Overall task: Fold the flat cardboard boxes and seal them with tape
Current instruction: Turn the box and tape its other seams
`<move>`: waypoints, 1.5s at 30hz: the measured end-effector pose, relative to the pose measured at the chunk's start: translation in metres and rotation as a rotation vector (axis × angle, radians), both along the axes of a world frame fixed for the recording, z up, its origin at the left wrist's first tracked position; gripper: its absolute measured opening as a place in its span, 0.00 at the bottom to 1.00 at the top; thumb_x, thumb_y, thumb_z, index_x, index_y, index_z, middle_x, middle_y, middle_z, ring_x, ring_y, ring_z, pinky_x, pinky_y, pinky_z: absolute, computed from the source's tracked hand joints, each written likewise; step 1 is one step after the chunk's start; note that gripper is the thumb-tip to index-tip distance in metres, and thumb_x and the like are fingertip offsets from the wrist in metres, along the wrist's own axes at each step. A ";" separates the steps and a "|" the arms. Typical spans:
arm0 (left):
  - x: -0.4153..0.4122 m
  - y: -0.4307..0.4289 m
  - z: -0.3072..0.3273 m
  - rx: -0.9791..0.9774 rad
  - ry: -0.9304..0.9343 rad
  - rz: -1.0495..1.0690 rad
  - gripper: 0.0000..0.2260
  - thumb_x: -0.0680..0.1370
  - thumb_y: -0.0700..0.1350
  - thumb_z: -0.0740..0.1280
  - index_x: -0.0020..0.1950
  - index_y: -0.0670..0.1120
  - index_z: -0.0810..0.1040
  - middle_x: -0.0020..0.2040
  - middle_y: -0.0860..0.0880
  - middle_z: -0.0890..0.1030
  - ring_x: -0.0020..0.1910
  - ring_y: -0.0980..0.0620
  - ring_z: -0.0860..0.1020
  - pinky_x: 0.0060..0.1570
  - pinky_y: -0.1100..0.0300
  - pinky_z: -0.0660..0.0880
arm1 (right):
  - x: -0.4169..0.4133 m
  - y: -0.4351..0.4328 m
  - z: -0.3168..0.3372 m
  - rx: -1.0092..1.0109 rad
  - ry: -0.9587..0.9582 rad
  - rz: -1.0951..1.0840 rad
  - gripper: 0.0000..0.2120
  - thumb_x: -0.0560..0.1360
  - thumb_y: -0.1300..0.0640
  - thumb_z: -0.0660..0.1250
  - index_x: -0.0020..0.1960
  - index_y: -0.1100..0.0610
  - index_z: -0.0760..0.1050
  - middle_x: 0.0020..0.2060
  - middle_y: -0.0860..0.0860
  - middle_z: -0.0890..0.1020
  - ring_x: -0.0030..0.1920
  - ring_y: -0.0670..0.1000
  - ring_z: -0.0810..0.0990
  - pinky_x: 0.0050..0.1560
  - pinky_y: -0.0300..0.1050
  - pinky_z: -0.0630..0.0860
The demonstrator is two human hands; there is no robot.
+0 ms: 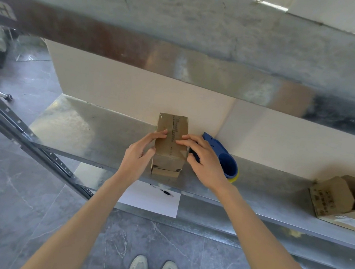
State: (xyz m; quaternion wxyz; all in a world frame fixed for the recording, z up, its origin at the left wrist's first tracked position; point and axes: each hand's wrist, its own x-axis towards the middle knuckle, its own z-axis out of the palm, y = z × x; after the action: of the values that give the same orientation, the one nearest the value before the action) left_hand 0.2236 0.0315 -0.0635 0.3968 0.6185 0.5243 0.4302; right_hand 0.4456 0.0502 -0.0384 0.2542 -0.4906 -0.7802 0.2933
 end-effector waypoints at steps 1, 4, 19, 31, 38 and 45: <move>0.001 -0.001 0.000 0.025 0.009 0.011 0.20 0.78 0.43 0.56 0.64 0.62 0.75 0.67 0.65 0.75 0.57 0.59 0.79 0.53 0.45 0.80 | -0.002 -0.001 -0.001 0.017 0.016 -0.017 0.19 0.79 0.65 0.60 0.66 0.49 0.76 0.66 0.42 0.72 0.65 0.44 0.69 0.64 0.44 0.68; 0.007 -0.004 -0.002 0.074 0.040 0.059 0.16 0.80 0.45 0.58 0.64 0.61 0.75 0.67 0.66 0.75 0.54 0.56 0.80 0.55 0.48 0.79 | -0.009 -0.003 -0.007 0.071 0.098 -0.074 0.16 0.80 0.64 0.61 0.63 0.50 0.79 0.62 0.42 0.74 0.61 0.43 0.72 0.59 0.42 0.72; 0.017 -0.003 0.001 0.096 -0.029 0.134 0.12 0.78 0.43 0.70 0.59 0.56 0.78 0.63 0.66 0.78 0.62 0.65 0.76 0.53 0.75 0.72 | -0.030 -0.005 -0.011 0.105 0.155 -0.265 0.09 0.76 0.50 0.70 0.55 0.50 0.80 0.55 0.43 0.75 0.59 0.42 0.73 0.57 0.41 0.73; -0.010 0.002 0.004 -0.005 0.000 -0.147 0.28 0.72 0.45 0.78 0.69 0.58 0.74 0.71 0.63 0.71 0.71 0.60 0.70 0.60 0.46 0.78 | 0.010 0.005 0.006 -0.042 -0.059 0.080 0.29 0.73 0.66 0.67 0.69 0.43 0.73 0.67 0.37 0.70 0.68 0.40 0.68 0.64 0.36 0.66; -0.005 -0.001 0.001 -0.006 -0.063 -0.115 0.27 0.72 0.39 0.77 0.68 0.54 0.76 0.71 0.61 0.73 0.71 0.59 0.70 0.58 0.47 0.79 | -0.007 0.000 -0.009 0.092 0.071 -0.069 0.20 0.75 0.66 0.70 0.62 0.48 0.79 0.60 0.40 0.74 0.62 0.44 0.73 0.58 0.44 0.74; -0.003 -0.004 0.003 -0.013 -0.114 -0.115 0.26 0.72 0.36 0.76 0.68 0.50 0.76 0.70 0.60 0.73 0.71 0.58 0.70 0.58 0.47 0.79 | -0.011 0.005 -0.011 0.225 -0.020 -0.091 0.16 0.76 0.68 0.67 0.59 0.50 0.78 0.57 0.45 0.77 0.57 0.51 0.77 0.49 0.50 0.78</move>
State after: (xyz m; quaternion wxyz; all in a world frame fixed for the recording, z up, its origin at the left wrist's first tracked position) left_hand 0.2202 0.0280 -0.0606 0.4542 0.6196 0.4673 0.4375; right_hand 0.4342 0.0552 -0.0492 0.3128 -0.4968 -0.7876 0.1870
